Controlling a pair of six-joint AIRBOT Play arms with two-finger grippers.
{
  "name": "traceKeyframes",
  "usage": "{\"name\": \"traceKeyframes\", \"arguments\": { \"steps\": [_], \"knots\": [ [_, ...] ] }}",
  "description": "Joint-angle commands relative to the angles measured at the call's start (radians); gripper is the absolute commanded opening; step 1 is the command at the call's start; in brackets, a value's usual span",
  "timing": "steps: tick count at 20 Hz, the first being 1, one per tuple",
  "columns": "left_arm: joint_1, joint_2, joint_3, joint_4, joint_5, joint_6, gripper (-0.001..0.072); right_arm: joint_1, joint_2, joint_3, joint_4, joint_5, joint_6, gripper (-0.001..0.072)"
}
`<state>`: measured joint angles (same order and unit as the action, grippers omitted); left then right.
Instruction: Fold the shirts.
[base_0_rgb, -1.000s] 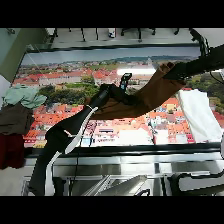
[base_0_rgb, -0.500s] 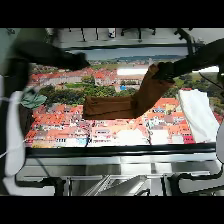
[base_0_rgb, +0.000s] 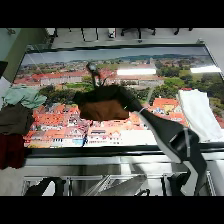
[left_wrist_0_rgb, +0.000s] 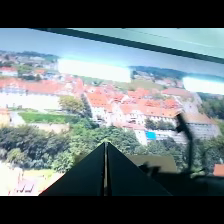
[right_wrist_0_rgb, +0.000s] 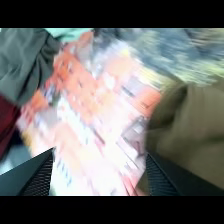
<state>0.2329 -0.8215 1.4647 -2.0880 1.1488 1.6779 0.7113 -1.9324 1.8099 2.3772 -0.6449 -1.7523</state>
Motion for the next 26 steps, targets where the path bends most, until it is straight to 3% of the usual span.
{"name": "traceKeyframes", "arguments": {
  "steps": [1, 8, 12, 13, 18, 26],
  "knots": [
    [0.029, 0.121, -0.191, 0.000, -0.067, 0.009, 0.0021, 0.100, -0.120, 0.002, -0.017, 0.241, 0.050, 0.0593],
    [0.029, 0.169, -0.309, 0.000, -0.077, 0.020, 0.0022, -0.311, 0.112, 0.002, -0.182, -0.367, 0.068, 0.0601],
    [0.029, 0.169, -0.270, 0.000, -0.077, 0.020, 0.0022, -0.567, 0.119, -0.018, -0.199, -0.676, 0.086, 0.0614],
    [0.029, 0.169, -0.269, -0.001, -0.075, 0.020, 0.0022, -0.602, 0.107, -0.039, -0.193, -0.694, 0.085, 0.0702],
    [0.029, 0.149, -0.270, -0.010, -0.049, 0.019, 0.0022, -0.632, -0.013, -0.121, -0.041, -0.698, 0.014, 0.0702],
    [0.028, 0.071, -0.270, -0.011, 0.007, 0.019, 0.0021, -0.517, -0.121, -0.121, 0.012, -0.630, 0.010, 0.0702]
  ]
}}
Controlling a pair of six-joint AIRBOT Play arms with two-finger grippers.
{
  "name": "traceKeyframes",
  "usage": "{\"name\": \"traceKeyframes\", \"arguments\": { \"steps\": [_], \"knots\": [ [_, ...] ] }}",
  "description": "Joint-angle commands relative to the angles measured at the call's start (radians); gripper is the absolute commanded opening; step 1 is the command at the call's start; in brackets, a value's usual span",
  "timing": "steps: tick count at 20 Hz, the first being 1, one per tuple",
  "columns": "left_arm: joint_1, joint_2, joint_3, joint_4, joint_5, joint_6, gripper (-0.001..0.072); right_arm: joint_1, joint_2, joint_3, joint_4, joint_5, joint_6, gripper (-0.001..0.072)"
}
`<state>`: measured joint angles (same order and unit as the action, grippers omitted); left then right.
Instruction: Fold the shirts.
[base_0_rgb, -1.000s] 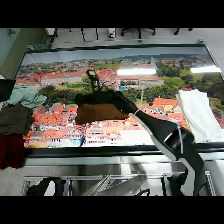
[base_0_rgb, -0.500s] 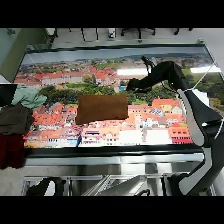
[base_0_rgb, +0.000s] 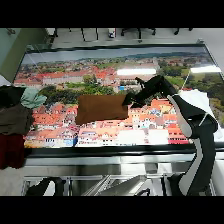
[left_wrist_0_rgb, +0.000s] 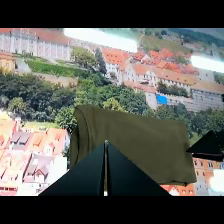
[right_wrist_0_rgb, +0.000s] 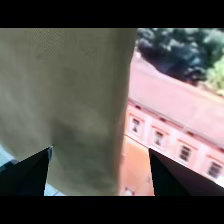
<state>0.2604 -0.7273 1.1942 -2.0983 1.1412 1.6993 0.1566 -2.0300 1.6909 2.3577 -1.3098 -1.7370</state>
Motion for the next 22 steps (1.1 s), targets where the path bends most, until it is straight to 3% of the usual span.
{"name": "traceKeyframes", "arguments": {
  "steps": [1, 3, 7, 8, 14, 22],
  "knots": [
    [-0.001, -0.029, 0.000, 0.000, 0.015, -0.002, 0.0022, 0.053, -0.023, -0.002, 0.038, 0.054, -0.005, 0.0702],
    [-0.002, -0.040, 0.000, -0.001, 0.016, -0.002, 0.0022, 0.083, -0.023, -0.002, 0.037, 0.088, -0.004, 0.0688],
    [-0.002, -0.035, 0.000, 0.001, 0.015, -0.002, 0.0022, 0.109, -0.021, -0.002, 0.060, 0.134, -0.006, 0.0075],
    [-0.002, -0.027, 0.000, 0.001, 0.014, -0.002, 0.0022, 0.108, -0.015, -0.002, 0.063, 0.133, -0.007, 0.0016],
    [-0.002, 0.048, 0.000, 0.003, 0.012, -0.001, 0.0022, -0.015, 0.167, 0.014, 0.062, 0.134, -0.006, 0.0015],
    [-0.002, 0.106, -0.001, 0.003, 0.003, 0.012, 0.0022, -0.467, 0.431, 0.081, 0.063, 0.132, -0.006, 0.0015]
  ]
}}
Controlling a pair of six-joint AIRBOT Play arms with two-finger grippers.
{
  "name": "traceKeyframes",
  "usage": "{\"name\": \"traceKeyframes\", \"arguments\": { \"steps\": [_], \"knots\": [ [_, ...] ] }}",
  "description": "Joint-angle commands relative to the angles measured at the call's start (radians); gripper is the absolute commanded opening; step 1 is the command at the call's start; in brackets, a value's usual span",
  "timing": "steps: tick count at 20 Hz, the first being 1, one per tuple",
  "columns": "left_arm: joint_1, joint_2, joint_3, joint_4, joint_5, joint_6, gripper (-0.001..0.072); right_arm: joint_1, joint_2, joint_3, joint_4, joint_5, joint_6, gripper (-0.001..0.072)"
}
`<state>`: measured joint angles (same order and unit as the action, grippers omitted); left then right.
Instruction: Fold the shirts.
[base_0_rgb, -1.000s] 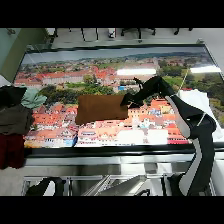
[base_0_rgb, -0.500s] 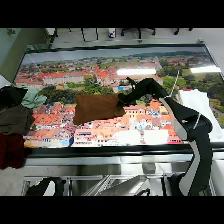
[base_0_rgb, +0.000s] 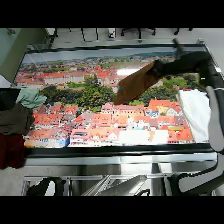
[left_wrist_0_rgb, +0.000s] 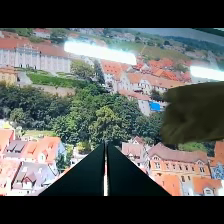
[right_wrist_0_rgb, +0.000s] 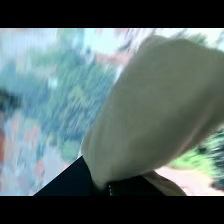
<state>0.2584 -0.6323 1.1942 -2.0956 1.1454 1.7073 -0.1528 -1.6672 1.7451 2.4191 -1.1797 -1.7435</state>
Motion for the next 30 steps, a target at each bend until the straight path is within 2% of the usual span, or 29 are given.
{"name": "traceKeyframes", "arguments": {
  "steps": [1, 6, 9, 12, 16, 18, 19, 22, 26, 30],
  "knots": [
    [0.000, 0.011, -0.010, -0.002, -0.008, 0.004, 0.0022, -0.223, 0.073, 0.044, 0.002, 0.002, 0.000, 0.0015],
    [0.000, 0.011, -0.091, -0.003, -0.012, 0.004, 0.0021, -0.474, 0.064, 0.087, 0.001, 0.026, -0.053, 0.0015],
    [0.000, 0.011, -0.144, -0.003, -0.011, 0.003, 0.0022, -0.574, 0.036, 0.087, 0.002, -0.050, -0.092, 0.0015],
    [0.000, 0.011, -0.154, -0.003, -0.013, -0.008, 0.0021, -0.620, 0.013, 0.087, -0.003, -0.175, -0.143, 0.0015],
    [0.000, 0.011, -0.154, -0.004, -0.010, -0.016, 0.0022, -0.645, 0.025, 0.087, 0.010, -0.162, -0.145, 0.0015],
    [0.000, 0.011, -0.154, -0.004, -0.003, -0.016, 0.0021, -0.644, 0.026, 0.087, 0.008, -0.203, -0.142, 0.0015],
    [0.000, 0.011, -0.154, -0.004, 0.003, -0.016, 0.0021, -0.644, 0.026, 0.087, 0.000, -0.238, -0.121, 0.0015],
    [0.000, 0.011, -0.155, -0.041, 0.006, -0.016, 0.0022, -0.651, 0.037, 0.087, -0.060, -0.353, 0.032, 0.0015],
    [0.000, 0.011, -0.155, -0.094, 0.013, -0.016, 0.0022, -0.650, 0.076, 0.081, -0.336, -0.493, 0.286, 0.0015],
    [0.000, 0.011, -0.155, -0.103, 0.052, -0.015, 0.0022, -0.649, 0.148, -0.031, -0.504, -0.565, 0.394, 0.0018]
  ]
}}
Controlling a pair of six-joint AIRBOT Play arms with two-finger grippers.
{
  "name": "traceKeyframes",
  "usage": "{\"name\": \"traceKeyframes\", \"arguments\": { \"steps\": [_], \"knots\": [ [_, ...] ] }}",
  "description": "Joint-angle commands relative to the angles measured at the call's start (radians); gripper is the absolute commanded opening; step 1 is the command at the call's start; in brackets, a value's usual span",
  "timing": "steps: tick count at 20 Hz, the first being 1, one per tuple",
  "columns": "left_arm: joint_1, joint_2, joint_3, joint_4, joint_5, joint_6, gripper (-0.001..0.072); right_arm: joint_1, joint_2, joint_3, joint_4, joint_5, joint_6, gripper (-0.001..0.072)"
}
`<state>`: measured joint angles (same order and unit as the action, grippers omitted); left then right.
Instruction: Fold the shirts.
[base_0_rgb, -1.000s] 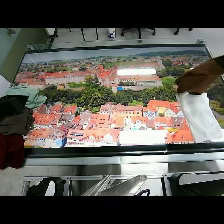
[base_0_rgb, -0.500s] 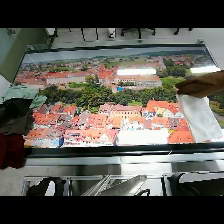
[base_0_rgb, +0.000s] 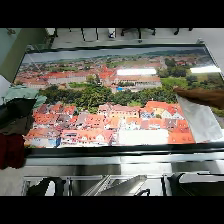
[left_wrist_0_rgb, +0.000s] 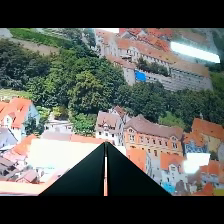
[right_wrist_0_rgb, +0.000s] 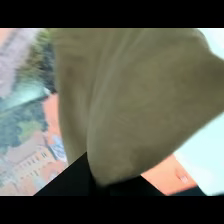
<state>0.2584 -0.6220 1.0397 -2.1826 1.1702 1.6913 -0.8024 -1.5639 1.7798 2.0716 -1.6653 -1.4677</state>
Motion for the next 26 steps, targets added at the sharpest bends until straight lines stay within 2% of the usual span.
{"name": "traceKeyframes", "arguments": {
  "steps": [1, 3, 4, 6, 11, 12, 13, 14, 17, 19, 22, 26],
  "knots": [
    [0.000, 0.001, 0.000, -0.016, 0.035, 0.002, 0.0021, 0.000, 0.063, -0.113, -0.185, -0.085, 0.134, 0.0079],
    [0.000, 0.001, 0.000, -0.016, 0.037, 0.002, 0.0021, 0.000, 0.085, -0.193, -0.234, -0.107, 0.159, 0.0617],
    [0.000, 0.001, 0.000, -0.016, 0.037, 0.002, 0.0022, 0.000, 0.085, -0.208, -0.276, -0.134, 0.180, 0.0646],
    [0.000, 0.001, 0.000, -0.016, 0.037, 0.002, 0.0022, 0.000, 0.088, -0.202, -0.334, -0.175, 0.196, 0.0646],
    [0.000, 0.000, 0.000, -0.017, 0.036, 0.002, 0.0022, 0.010, 0.091, -0.111, -0.272, -0.177, 0.200, 0.0639],
    [0.000, 0.000, 0.000, -0.018, 0.033, 0.002, 0.0022, 0.018, 0.093, -0.103, -0.233, -0.170, 0.198, 0.0603],
    [0.000, 0.000, 0.000, -0.018, 0.032, 0.002, 0.0022, 0.032, 0.098, -0.103, -0.177, -0.151, 0.171, 0.0340],
    [0.000, 0.000, 0.000, -0.018, 0.032, 0.002, 0.0022, 0.060, 0.106, -0.103, -0.122, -0.129, 0.139, 0.0010],
    [-0.011, 0.001, 0.000, -0.018, 0.043, 0.002, 0.0022, 0.216, 0.169, -0.143, -0.080, -0.027, 0.051, 0.0016],
    [-0.082, 0.001, -0.001, -0.017, 0.067, -0.019, 0.0021, 0.364, 0.255, -0.257, -0.073, 0.076, 0.001, 0.0014],
    [-0.303, 0.046, -0.093, -0.008, 0.021, -0.101, 0.0021, 0.608, 0.463, -0.579, -0.059, 0.259, -0.047, 0.0015],
    [-0.608, 0.117, -0.348, 0.048, -0.098, -0.241, 0.0021, 0.919, 0.748, -1.019, 0.037, 0.544, -0.053, 0.0017]
  ]
}}
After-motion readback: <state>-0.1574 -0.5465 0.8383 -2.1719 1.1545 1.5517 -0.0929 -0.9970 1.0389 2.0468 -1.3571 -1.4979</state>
